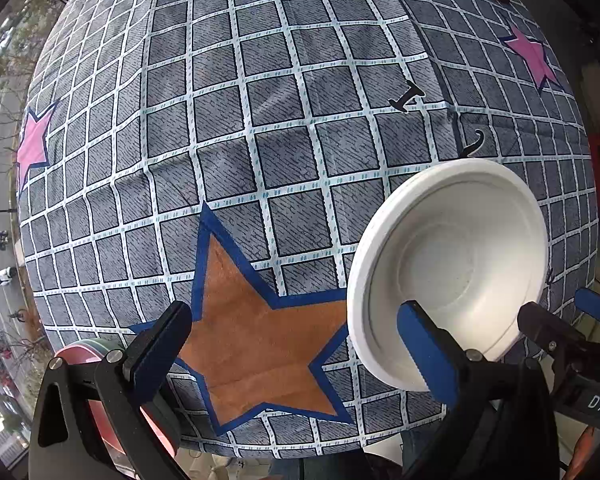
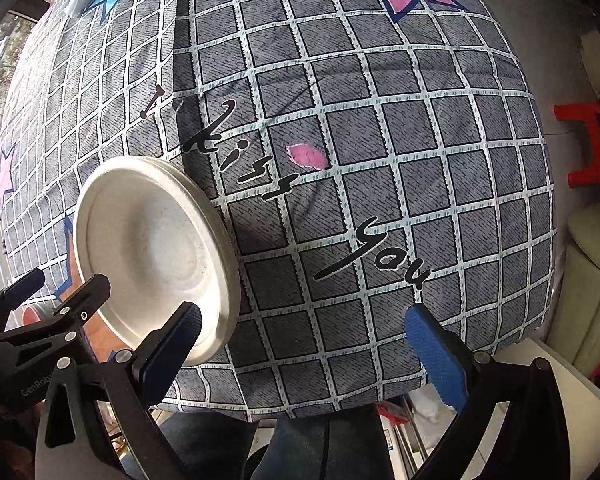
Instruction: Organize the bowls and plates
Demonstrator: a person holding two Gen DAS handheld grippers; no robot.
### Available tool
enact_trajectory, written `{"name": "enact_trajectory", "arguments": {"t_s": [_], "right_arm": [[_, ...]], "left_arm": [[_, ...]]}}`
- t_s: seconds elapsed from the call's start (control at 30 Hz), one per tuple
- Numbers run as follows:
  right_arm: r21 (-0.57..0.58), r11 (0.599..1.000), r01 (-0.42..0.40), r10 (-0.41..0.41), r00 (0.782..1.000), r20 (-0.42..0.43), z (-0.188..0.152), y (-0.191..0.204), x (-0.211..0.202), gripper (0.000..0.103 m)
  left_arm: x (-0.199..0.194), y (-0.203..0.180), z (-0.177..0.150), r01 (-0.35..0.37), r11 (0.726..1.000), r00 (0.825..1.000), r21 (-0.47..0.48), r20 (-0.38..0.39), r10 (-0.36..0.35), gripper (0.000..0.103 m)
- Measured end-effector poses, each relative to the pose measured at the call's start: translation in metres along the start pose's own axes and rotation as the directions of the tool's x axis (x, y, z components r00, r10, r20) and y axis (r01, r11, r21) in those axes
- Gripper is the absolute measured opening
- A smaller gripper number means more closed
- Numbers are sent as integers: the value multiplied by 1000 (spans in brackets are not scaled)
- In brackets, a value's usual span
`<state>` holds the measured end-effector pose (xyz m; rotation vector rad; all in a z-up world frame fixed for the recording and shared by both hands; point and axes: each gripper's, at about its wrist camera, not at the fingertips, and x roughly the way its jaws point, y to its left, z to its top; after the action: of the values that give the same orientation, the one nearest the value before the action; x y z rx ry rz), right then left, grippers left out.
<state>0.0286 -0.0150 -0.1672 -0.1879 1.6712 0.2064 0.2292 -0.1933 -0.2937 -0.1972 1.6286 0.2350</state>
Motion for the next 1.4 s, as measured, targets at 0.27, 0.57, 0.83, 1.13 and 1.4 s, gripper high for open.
{"name": "enact_trajectory", "arguments": {"t_s": [0.27,0.57,0.83,1.13,1.4], "right_arm": [[-11,1000,-3,3,1000,-6,18,16,15,102],[-1,1000,-8,8,1000,-10,15,0,23,102],[5,1000,-11,11,1000,-12,5,-14,26,102],[-7,1000,-12,11,1000,-27,7,-14,47,102],[-51,998,-42,40,999,-36,18,-3,68,102]], "left_arm": [[11,6,13,-7,1000,1000,-2,-13,7,103],[9,1,3,-14,1000,1000,1,-19,14,103],[8,-8,-3,-22,1000,999,-9,-30,22,103],[29,3,5,-19,999,999,-33,-46,17,103],[52,11,15,-18,998,997,-53,-72,15,103]]}}
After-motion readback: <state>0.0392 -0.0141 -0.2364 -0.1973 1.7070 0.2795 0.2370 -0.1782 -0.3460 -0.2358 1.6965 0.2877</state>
